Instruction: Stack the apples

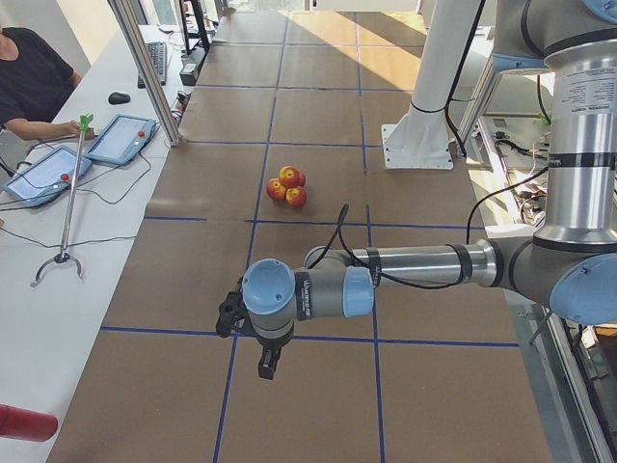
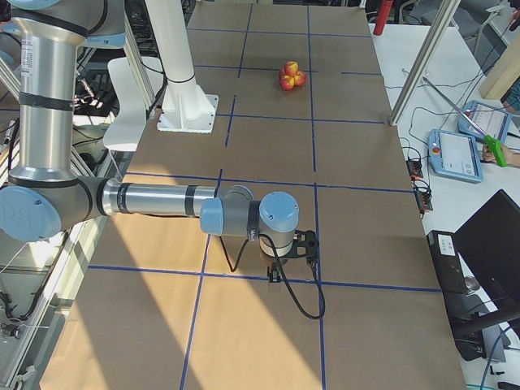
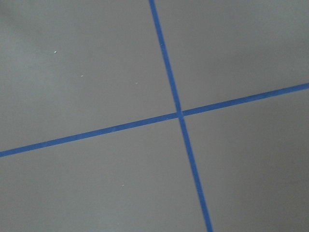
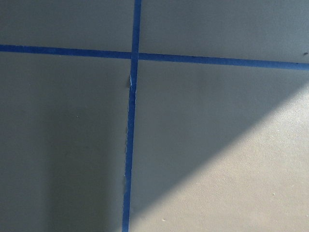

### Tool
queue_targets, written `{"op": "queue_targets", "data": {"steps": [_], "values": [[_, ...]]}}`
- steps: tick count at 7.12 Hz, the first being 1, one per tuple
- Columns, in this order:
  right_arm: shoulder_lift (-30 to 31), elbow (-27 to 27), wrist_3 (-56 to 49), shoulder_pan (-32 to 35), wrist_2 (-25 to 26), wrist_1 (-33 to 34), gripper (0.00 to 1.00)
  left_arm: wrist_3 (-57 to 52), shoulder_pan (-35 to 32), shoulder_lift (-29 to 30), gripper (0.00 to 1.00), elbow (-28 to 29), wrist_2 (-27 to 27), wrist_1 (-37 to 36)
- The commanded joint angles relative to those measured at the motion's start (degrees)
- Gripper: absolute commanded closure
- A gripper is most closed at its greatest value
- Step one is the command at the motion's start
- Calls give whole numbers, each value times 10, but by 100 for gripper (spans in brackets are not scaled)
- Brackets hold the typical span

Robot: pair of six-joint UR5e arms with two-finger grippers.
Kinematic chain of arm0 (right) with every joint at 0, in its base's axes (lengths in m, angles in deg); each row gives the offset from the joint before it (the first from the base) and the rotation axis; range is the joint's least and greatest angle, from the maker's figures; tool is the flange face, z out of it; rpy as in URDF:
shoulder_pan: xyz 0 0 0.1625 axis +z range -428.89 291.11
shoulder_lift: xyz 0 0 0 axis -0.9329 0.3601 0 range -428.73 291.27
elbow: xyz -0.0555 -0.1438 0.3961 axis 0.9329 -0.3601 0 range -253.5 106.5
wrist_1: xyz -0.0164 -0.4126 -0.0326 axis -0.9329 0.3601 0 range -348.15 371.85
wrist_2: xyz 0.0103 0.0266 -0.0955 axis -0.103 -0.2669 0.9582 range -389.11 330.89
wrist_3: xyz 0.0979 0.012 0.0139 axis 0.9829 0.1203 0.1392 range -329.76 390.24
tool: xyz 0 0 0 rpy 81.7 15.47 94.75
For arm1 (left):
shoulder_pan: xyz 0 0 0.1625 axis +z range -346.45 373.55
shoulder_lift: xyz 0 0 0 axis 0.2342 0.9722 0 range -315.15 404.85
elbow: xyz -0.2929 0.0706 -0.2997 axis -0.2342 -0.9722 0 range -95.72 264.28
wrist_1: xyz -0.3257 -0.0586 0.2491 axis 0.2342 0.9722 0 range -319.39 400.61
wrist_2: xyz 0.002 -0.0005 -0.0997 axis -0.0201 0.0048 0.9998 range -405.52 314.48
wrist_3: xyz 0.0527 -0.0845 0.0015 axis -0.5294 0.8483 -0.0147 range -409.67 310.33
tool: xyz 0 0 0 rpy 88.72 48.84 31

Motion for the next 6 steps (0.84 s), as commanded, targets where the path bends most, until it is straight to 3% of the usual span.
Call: {"op": "queue_targets", "data": {"steps": [1, 6], "values": [[0, 0, 0, 0, 0, 0, 0, 0, 0, -17, 0, 3, 6, 3], [0, 0, 0, 0, 0, -1, 0, 0, 1, -13, 0, 2, -3, -3]]}}
